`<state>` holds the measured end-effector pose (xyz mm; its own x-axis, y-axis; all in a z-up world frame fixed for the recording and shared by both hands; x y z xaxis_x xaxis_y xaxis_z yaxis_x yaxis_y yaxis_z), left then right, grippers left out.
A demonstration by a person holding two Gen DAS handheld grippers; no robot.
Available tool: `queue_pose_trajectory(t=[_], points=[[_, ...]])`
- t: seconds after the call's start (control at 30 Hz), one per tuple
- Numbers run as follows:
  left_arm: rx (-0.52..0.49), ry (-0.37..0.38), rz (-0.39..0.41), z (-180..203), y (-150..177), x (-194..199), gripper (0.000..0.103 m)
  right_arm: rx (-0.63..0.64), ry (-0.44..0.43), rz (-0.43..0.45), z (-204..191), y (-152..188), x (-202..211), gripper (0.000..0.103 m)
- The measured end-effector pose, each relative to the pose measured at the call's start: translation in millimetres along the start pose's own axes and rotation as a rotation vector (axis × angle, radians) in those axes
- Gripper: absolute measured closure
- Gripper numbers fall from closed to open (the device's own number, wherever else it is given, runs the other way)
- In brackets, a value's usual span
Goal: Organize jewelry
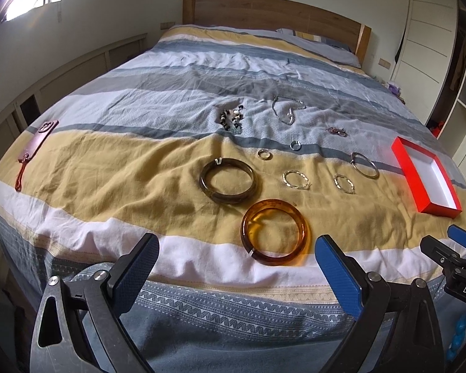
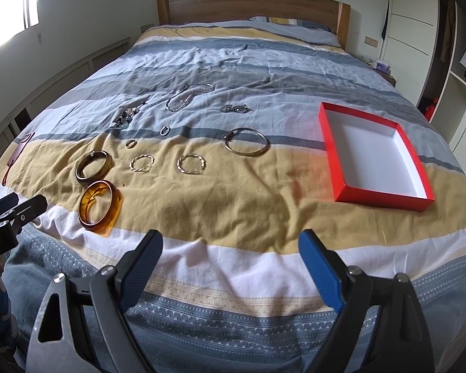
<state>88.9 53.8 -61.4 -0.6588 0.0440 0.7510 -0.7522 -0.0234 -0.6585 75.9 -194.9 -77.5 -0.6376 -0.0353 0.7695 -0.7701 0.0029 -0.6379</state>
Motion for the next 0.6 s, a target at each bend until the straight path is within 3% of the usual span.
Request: queue_pose_trajectory(t=[0.33,0.6], points=[[0.032,0.02,-0.081,-8,5,-27,0.028,0.01,-0.013,-0.021,0,3,-12,0.014],[0.064,0.036,-0.153,-8,4,-53,0.035,0.02,-0.025,-0.034,2,3,-22,0.015]])
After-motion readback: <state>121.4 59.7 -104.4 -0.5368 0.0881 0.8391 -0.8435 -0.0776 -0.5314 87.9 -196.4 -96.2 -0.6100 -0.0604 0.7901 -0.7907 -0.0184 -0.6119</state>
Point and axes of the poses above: each gripper's, at about its wrist camera, not at the fingertips, and x roughly against the way its jaws point, z to its right, y to its underside, the point moved 4 cm from there along -x, roughly the way its jaws point, and after that the axes turned 2 degrees about -y, right-handed, at the moved point
